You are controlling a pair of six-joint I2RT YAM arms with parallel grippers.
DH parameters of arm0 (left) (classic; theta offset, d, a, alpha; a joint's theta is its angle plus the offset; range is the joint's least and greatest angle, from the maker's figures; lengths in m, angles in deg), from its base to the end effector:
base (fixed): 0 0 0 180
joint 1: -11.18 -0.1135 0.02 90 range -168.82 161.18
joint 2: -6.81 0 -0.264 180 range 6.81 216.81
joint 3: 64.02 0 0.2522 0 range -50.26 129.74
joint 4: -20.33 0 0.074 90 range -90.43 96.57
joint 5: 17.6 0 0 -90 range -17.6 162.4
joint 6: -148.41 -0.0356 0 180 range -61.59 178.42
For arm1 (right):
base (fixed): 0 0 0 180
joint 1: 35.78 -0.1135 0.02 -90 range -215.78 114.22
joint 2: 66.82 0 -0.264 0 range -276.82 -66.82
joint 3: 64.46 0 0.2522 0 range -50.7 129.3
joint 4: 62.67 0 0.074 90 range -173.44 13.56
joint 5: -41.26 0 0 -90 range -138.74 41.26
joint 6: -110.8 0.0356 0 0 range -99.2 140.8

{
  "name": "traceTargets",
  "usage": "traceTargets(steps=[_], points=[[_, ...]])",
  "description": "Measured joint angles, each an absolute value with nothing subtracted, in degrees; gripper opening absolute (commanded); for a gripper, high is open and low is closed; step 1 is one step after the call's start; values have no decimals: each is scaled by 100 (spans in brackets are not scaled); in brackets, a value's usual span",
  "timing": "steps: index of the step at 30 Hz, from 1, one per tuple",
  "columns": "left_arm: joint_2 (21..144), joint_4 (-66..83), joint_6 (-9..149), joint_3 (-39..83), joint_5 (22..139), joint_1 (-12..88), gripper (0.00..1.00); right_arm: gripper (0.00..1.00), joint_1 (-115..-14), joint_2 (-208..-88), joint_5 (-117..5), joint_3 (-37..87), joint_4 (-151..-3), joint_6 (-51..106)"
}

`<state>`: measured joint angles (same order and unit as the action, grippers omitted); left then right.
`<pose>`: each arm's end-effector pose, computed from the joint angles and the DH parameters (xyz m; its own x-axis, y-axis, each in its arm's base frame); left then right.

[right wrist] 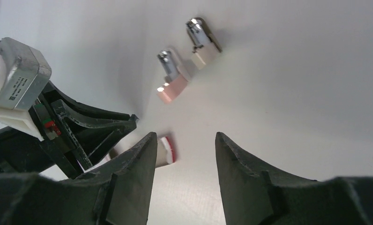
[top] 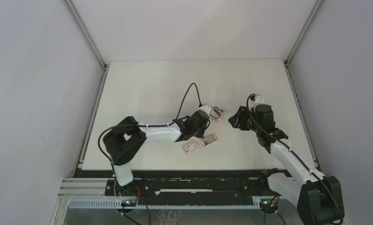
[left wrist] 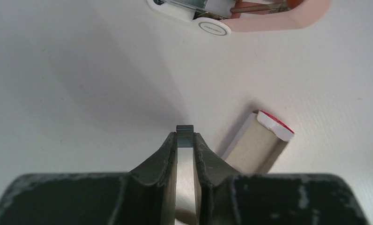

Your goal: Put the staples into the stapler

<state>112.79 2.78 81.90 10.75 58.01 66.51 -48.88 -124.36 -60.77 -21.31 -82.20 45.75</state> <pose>0.2234 -0.3074 0.1550 -0.6727 0.2939 -0.6791 0.4747 0.8754 -0.0914 0.2057 0.0555 0.2129 -0.6574 0.2706 -0.7033 -0.1245 0.8815 0.4555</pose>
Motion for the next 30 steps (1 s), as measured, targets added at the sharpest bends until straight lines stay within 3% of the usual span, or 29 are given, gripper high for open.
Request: traceTargets(steps=[7,14,20,30], points=[[9900,837,8607,286,6408,6341,18,63,-4825,-11684,-6864,-2170,-8080,4737],[8370,2356,9228,-905,7906,5594,18,71,-4716,-11008,-8138,-2404,-7271,5154],[7463,3401,9694,-1620,9103,5357,18,74,-4838,-10919,-9069,-2551,-6064,5880],[6577,4837,10249,-1867,10227,5336,19,70,-6051,-10934,-9078,-2579,-4679,6584]])
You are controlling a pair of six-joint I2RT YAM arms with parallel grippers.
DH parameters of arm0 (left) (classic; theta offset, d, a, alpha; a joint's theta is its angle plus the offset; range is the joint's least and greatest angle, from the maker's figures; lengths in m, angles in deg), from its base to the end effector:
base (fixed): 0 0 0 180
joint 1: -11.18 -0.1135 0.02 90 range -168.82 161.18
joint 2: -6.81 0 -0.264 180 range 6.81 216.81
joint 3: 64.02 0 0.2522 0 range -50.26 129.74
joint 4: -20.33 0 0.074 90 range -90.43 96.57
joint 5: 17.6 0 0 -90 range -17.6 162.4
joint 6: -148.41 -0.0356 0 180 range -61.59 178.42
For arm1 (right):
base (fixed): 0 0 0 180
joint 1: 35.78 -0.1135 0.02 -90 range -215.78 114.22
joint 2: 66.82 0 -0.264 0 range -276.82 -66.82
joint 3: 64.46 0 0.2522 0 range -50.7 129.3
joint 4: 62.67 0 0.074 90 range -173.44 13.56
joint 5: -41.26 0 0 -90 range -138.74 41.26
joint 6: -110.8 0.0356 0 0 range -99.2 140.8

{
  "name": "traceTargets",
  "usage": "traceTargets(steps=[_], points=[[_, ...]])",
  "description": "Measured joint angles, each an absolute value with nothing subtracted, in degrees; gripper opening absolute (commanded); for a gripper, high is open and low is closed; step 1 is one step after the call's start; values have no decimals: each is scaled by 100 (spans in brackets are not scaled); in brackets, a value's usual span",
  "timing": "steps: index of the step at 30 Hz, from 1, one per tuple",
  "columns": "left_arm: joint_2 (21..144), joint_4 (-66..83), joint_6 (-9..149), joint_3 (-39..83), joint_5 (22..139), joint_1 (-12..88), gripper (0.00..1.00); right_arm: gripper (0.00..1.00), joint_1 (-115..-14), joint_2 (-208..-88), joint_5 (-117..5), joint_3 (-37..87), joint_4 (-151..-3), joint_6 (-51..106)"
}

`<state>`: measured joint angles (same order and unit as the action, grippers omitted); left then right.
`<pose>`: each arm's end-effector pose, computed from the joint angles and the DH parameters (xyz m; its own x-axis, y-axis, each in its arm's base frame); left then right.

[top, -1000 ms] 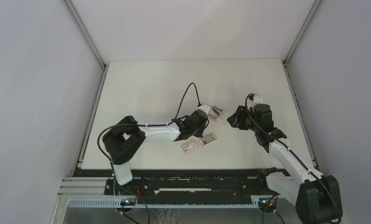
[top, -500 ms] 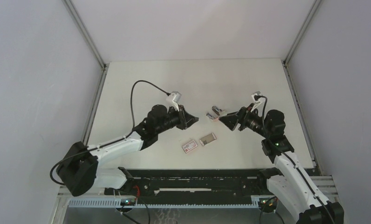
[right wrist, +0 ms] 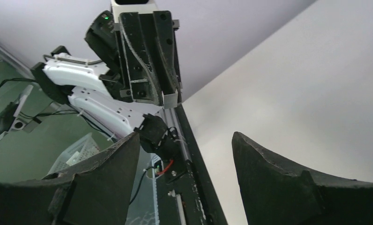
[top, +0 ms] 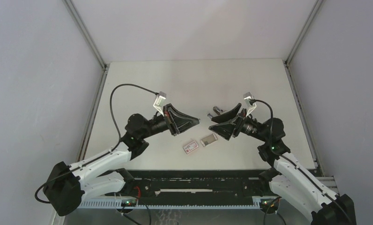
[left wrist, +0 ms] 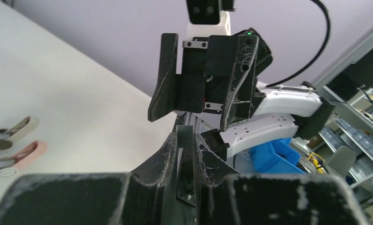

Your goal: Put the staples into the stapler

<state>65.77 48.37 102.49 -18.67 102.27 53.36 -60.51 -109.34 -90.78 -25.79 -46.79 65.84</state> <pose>0.1589 -0.1679 0.3065 -0.5210 -0.3419 -0.7820 0.8035 0.1126 -0.5846 0.1492 0.0950 0.2959 -0.5070 0.3451 -0.7899 -0.7738 0.2214 0.5934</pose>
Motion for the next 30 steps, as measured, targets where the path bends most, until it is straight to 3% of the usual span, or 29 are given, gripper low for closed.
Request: traceTargets(steps=[18,30], points=[[6536,5794,10736,-2050,10723,5331,18,56,-7024,-11727,-8580,-2037,-3925,6721],[6455,5838,10739,-2050,10727,5331,18,38,-7284,-11909,-8558,-1762,-3918,6581]])
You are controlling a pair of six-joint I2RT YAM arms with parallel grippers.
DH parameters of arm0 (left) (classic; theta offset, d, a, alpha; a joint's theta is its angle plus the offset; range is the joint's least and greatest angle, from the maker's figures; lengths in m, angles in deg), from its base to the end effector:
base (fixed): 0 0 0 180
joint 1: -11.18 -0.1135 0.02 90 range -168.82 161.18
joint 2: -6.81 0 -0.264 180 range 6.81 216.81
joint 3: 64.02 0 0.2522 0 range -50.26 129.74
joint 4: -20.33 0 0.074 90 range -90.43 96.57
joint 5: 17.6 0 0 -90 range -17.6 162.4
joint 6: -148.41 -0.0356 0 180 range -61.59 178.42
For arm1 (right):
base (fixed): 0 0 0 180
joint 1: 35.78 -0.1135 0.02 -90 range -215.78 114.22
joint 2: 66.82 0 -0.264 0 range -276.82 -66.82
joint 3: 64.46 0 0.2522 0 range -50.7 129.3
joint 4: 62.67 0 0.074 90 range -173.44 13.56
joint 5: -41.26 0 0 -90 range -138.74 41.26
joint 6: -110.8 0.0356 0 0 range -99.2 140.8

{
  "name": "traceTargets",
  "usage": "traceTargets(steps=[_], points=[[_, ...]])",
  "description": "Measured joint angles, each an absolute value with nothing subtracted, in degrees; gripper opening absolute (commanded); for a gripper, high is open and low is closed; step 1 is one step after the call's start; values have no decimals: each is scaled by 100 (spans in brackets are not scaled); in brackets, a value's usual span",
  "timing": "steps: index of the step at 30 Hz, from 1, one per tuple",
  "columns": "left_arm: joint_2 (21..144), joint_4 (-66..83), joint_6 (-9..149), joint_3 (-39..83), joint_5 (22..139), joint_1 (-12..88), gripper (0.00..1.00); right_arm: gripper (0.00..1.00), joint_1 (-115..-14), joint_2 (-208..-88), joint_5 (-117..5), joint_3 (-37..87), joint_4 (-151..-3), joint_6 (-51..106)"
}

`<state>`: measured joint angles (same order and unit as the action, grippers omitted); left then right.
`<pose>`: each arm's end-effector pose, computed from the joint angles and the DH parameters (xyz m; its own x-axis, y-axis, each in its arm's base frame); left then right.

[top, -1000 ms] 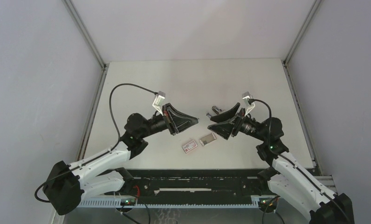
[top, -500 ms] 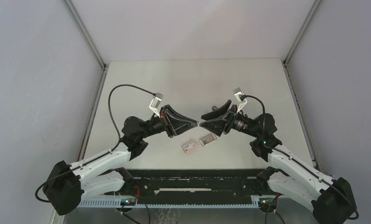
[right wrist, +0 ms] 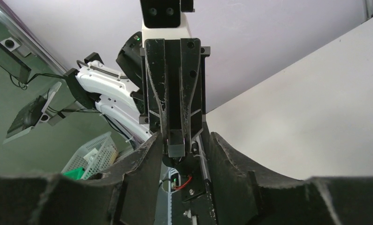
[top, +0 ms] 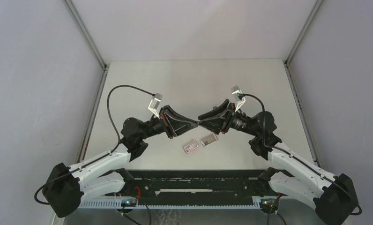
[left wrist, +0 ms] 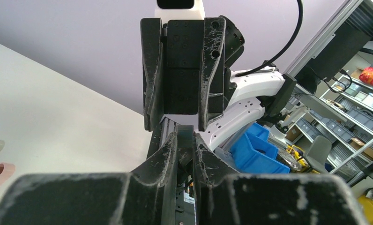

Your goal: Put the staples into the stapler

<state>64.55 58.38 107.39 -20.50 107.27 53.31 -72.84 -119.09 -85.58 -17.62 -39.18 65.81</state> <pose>0.1480 -0.1613 0.3165 -0.5112 -0.3723 -0.7746 0.8418 -0.0354 -0.5386 0.1523 0.1418 0.3302 -0.4879 0.3408 -0.8036 -0.8376 0.0765 0.5410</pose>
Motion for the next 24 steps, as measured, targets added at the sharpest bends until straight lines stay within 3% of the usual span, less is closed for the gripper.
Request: traceTargets(steps=[17,24], points=[[6438,5818,10739,-2050,10708,5331,18,14,-7336,-11909,-8606,-1762,-3898,6553],[6442,5801,10739,-2050,10635,5331,36,11,-7336,-11826,-8578,-1762,-4045,6459]])
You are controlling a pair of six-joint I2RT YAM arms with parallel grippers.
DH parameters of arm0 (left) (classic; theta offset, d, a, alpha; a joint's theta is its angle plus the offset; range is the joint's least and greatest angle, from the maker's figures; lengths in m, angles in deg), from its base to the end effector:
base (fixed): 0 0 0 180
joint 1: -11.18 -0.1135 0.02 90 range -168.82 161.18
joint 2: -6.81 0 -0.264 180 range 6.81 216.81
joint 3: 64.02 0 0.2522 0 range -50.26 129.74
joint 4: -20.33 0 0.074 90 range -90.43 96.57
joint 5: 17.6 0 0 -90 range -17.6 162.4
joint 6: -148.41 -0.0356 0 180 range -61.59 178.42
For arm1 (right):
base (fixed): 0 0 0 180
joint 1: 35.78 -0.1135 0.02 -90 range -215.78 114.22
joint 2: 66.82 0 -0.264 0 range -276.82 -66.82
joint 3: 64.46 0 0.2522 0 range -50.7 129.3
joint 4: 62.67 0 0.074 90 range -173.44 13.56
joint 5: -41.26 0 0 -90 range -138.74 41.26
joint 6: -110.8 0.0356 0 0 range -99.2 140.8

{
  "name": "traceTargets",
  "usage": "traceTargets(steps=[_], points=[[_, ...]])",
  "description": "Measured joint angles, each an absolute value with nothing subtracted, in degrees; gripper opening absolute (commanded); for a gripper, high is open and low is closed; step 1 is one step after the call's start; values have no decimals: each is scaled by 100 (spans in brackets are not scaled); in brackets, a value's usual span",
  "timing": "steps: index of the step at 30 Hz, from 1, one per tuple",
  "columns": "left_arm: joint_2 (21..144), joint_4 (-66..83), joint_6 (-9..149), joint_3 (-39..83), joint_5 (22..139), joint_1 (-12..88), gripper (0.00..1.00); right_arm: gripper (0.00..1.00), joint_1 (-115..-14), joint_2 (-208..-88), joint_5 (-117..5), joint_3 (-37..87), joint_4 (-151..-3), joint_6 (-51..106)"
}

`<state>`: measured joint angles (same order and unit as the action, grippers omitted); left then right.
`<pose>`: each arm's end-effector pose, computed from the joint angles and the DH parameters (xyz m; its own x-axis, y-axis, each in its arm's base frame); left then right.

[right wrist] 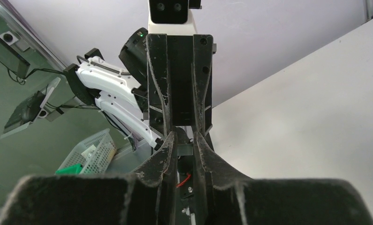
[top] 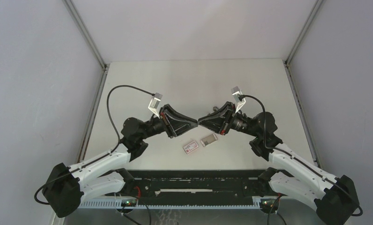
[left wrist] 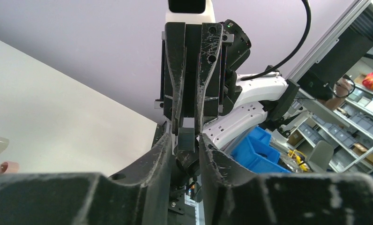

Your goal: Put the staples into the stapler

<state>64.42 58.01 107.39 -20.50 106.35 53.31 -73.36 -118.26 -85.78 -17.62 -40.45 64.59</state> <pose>0.1484 -0.1610 0.3165 -0.5114 -0.3813 -0.7701 0.8383 -0.0241 -0.5447 0.1489 0.1417 0.3307 -0.4786 0.3287 -0.8142 -0.8459 0.0761 0.5279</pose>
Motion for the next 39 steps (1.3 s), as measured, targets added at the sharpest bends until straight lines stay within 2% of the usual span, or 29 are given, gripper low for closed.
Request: traceTargets(steps=[4,11,16,21,25,28,39], points=[[6442,5740,10717,-2050,10546,5325,57,11,-7295,-11745,-8521,-1762,-4193,6365],[6210,5331,10566,-2225,10386,5194,72,11,-6840,-11555,-8492,-1759,-4585,6083],[5622,4293,10223,-2317,10137,4704,81,11,-6617,-11564,-8180,-1580,-5431,5388],[5168,1797,9565,-1797,9608,3382,81,11,-6641,-12097,-7456,-1036,-6521,4206],[5155,647,9410,-1432,9807,1766,82,9,-6694,-12879,-6925,-649,-7164,3327],[5139,66,9270,-1322,10030,931,82,9,-6731,-13590,-6661,-339,-7516,2798],[5135,-1377,8253,-1027,9818,713,82,8,-6589,-15703,-6278,566,-7802,1780]])
